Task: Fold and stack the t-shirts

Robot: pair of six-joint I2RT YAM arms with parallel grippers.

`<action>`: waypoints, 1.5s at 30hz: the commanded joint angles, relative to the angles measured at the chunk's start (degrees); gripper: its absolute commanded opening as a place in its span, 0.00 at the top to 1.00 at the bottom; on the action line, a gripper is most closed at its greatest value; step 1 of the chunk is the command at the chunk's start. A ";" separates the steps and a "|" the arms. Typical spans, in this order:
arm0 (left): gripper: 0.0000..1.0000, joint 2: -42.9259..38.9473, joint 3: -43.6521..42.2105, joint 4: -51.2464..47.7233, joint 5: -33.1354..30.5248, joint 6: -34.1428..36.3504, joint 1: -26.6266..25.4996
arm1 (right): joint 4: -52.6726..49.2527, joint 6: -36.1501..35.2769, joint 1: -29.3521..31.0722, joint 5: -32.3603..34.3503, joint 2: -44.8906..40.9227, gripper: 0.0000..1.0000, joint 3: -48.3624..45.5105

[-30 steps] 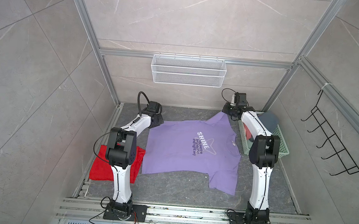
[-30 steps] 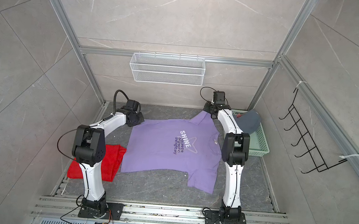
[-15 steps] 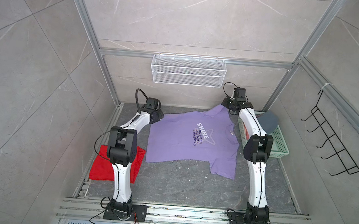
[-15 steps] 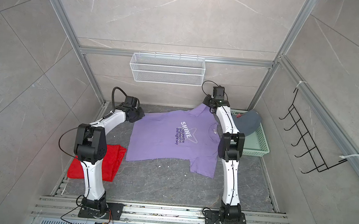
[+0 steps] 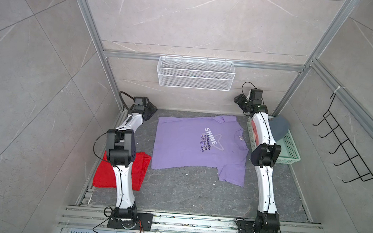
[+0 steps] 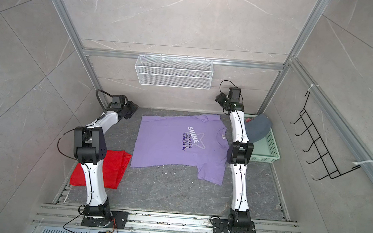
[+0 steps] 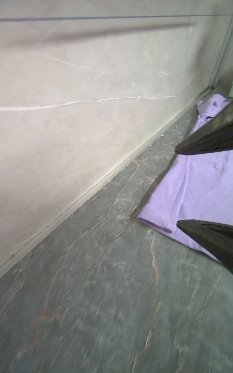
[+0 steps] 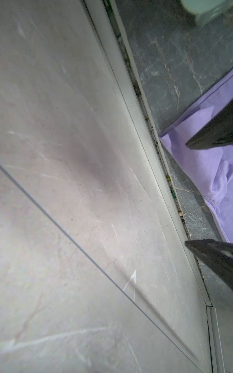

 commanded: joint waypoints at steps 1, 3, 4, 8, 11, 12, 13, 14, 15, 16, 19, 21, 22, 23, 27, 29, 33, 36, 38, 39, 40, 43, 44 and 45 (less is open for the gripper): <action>0.44 -6.08 -3.92 1.54 3.73 -2.05 -1.64 | -4.98 -1.72 0.88 -3.96 -9.99 0.29 -7.52; 0.44 -9.50 -7.63 -1.06 3.36 -0.49 -3.10 | -6.86 -1.93 1.14 -3.48 -16.16 0.29 -18.33; 0.44 -10.93 -8.88 -3.10 2.68 0.46 -3.97 | -6.16 -2.04 1.16 -3.37 -19.44 0.29 -23.97; 0.43 -16.43 -13.90 -11.85 -1.06 3.62 -9.54 | 4.11 -1.04 1.17 -3.82 -34.45 0.28 -52.95; 0.43 -19.52 -19.37 -13.51 -2.78 3.00 -13.60 | 9.31 0.03 1.20 -5.70 -42.19 0.28 -67.86; 0.42 -20.09 -21.23 -13.18 -2.95 2.47 -14.49 | 10.75 0.19 1.38 -6.35 -43.75 0.28 -71.27; 0.42 -20.52 -22.92 -12.86 -3.14 2.27 -15.41 | 12.78 0.20 1.33 -6.63 -45.27 0.28 -75.47; 0.42 -20.61 -24.30 -12.70 -3.42 1.92 -16.14 | 14.72 0.60 1.40 -6.48 -46.54 0.28 -79.20; 0.42 -20.53 -25.39 -12.55 -3.48 1.28 -16.61 | 16.68 1.03 1.44 -6.85 -47.27 0.28 -81.84; 0.42 -20.38 -26.53 -12.29 -3.43 0.65 -16.95 | 19.19 1.01 1.44 -7.40 -48.02 0.28 -84.84; 0.42 -20.37 -29.47 -10.98 -5.08 -0.64 -18.48 | 24.18 0.55 1.62 -7.79 -48.95 0.29 -90.66; 0.42 -20.36 -30.88 -10.11 -5.94 -1.64 -19.05 | 26.70 0.24 1.83 -8.18 -49.03 0.29 -93.80; 0.42 -20.38 -31.38 -10.00 -6.31 -1.97 -19.13 | 27.46 0.12 1.95 -8.32 -48.96 0.29 -94.88; 0.42 -20.52 -32.16 -9.55 -6.52 -2.36 -19.14 | 27.81 0.03 2.14 -8.21 -48.96 0.30 -95.92; 0.42 -21.79 -36.16 -9.62 -8.38 -4.71 -19.27 | 27.56 -1.04 2.50 -6.77 -49.74 0.30 -100.08; 0.42 -22.93 -39.79 -8.11 -8.38 -6.49 -19.29 | 27.10 -1.22 2.50 -4.95 -50.39 0.30 -102.62; 0.42 -24.17 -45.06 -8.00 -8.65 -8.94 -19.61 | 24.70 -1.72 2.52 -3.10 -52.42 0.31 -107.30; 0.42 -26.26 -49.29 -8.37 -9.80 -10.87 -20.69 | 19.95 -2.15 2.53 0.01 -54.99 0.31 -110.18; 0.42 -28.21 -52.36 -9.16 -10.20 -12.61 -21.00 | 15.74 -2.00 2.50 2.12 -56.89 0.31 -111.63; 0.42 -29.65 -54.00 -9.74 -10.51 -13.79 -21.16 | 13.66 -1.67 2.51 2.87 -58.14 0.31 -112.47; 0.42 -31.40 -55.71 -10.34 -10.82 -14.85 -21.41 | 11.96 -1.35 2.50 3.17 -59.56 0.31 -113.36; 0.42 -36.79 -59.41 -12.40 -11.79 -16.98 -22.22 | 7.80 0.05 2.50 2.73 -63.79 0.31 -115.60; 0.42 -38.60 -59.97 -13.73 -12.09 -17.25 -22.43 | 6.63 0.74 2.50 2.25 -65.63 0.31 -116.31; 0.42 -39.81 -60.31 -14.87 -12.02 -17.38 -22.52 | 5.90 1.07 2.50 2.01 -66.69 0.31 -116.68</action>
